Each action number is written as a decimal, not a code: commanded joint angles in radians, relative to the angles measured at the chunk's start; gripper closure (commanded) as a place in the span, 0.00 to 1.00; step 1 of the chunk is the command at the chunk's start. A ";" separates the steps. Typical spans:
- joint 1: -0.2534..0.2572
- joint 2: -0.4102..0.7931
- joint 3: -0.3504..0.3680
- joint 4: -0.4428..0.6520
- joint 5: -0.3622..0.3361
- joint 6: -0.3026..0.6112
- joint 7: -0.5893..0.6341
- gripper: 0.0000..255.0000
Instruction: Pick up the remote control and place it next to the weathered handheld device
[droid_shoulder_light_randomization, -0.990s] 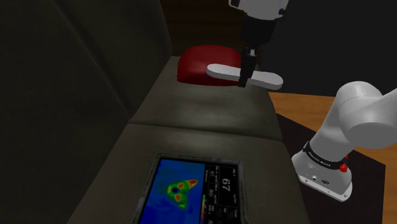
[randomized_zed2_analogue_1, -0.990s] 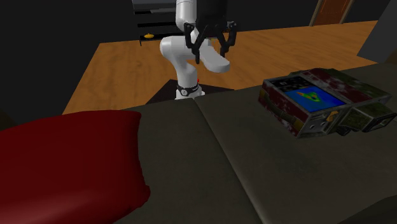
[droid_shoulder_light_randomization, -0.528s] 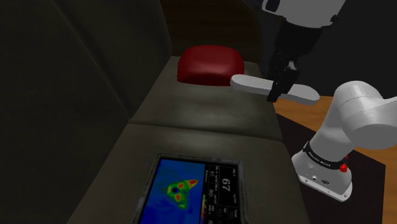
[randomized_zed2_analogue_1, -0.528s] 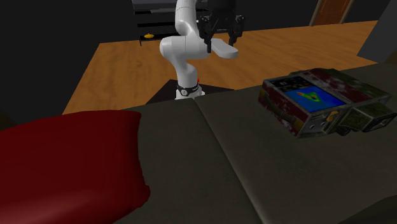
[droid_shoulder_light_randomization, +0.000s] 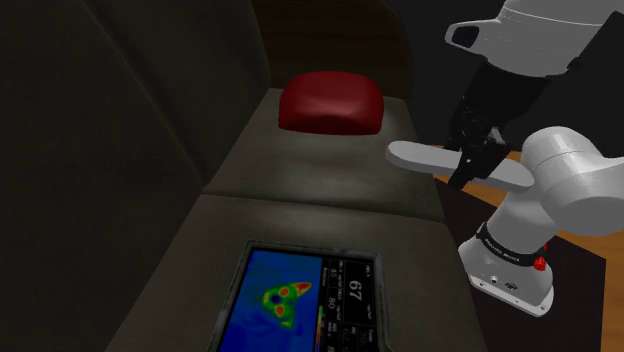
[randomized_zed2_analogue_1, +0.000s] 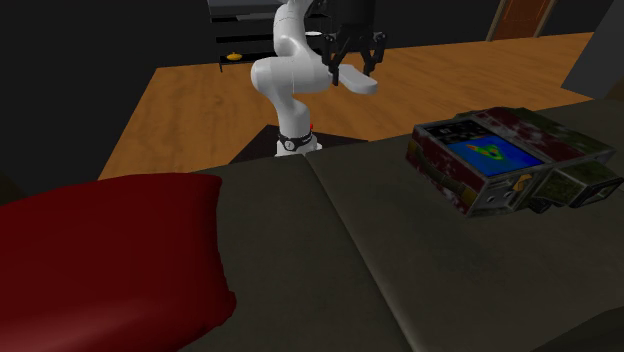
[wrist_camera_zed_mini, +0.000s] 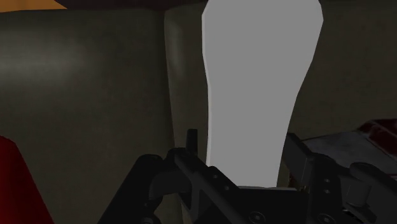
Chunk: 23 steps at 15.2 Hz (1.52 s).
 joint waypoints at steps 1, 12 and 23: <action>0.004 -0.008 0.008 -0.031 0.008 0.023 0.000 1.00; 0.031 -0.039 0.054 -0.187 0.056 0.147 -0.002 1.00; 0.065 -0.035 0.114 -0.328 0.118 0.289 -0.002 1.00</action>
